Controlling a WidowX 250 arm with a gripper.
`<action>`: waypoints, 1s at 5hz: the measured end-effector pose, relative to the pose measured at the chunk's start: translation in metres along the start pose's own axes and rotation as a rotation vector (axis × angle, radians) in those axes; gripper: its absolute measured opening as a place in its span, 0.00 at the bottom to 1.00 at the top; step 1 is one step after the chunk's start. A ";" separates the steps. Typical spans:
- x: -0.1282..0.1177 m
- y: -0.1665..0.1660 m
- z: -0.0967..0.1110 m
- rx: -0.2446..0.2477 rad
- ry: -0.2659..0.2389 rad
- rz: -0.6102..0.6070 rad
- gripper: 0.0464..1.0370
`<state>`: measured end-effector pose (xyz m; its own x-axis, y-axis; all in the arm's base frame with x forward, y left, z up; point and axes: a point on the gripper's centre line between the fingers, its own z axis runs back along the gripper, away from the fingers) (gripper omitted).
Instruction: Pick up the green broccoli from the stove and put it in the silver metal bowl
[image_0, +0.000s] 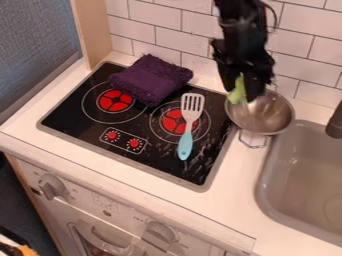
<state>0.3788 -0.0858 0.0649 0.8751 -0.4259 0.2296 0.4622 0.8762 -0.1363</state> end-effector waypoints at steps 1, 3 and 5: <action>0.007 -0.001 -0.018 -0.004 0.026 -0.010 0.58; 0.011 0.000 -0.041 -0.035 0.062 -0.014 0.68; 0.009 0.001 -0.047 -0.029 0.039 -0.011 0.96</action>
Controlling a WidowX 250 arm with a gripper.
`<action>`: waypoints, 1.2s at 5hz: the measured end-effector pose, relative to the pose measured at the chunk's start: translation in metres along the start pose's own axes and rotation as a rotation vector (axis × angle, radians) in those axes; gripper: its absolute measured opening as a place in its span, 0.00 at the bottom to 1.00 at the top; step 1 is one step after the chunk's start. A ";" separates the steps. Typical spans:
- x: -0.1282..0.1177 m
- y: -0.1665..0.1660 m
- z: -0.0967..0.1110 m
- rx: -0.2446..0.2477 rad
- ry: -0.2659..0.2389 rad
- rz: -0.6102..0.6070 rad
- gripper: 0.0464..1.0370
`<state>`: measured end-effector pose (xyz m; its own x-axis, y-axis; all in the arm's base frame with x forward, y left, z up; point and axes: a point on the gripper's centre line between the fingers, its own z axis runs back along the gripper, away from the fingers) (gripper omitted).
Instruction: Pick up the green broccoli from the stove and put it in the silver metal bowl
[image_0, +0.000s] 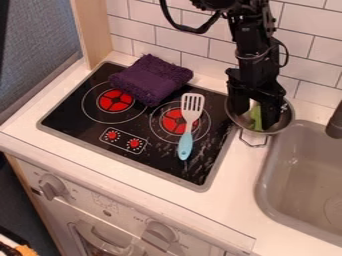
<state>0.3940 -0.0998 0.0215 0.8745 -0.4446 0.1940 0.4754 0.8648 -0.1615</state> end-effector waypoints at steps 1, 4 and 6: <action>-0.001 0.001 -0.001 0.008 0.004 -0.001 0.96; 0.002 -0.004 0.018 0.016 -0.050 -0.019 0.96; -0.001 -0.014 0.056 0.044 -0.148 -0.043 0.96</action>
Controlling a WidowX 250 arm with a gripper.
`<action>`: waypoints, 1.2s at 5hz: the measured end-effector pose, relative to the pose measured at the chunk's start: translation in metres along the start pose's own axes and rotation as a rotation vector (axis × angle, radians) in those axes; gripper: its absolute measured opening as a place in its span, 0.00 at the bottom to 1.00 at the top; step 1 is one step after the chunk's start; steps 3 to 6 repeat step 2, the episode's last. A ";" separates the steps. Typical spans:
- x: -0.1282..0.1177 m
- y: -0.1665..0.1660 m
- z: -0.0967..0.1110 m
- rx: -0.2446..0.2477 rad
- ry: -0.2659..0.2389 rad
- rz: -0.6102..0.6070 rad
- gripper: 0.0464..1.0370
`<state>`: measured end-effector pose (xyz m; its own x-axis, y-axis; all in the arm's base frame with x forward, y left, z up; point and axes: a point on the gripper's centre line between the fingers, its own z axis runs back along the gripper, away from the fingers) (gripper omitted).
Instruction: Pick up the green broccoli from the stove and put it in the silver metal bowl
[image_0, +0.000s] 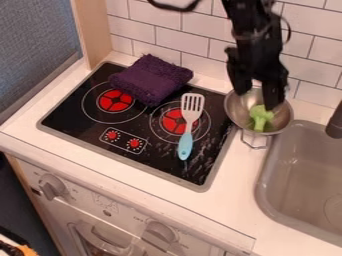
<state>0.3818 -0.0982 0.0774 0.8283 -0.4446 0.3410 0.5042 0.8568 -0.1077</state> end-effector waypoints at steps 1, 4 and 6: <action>-0.003 0.001 0.027 0.028 -0.053 0.007 0.96; -0.004 0.001 0.043 0.021 -0.095 -0.006 0.96; -0.004 0.001 0.043 0.021 -0.095 -0.006 0.96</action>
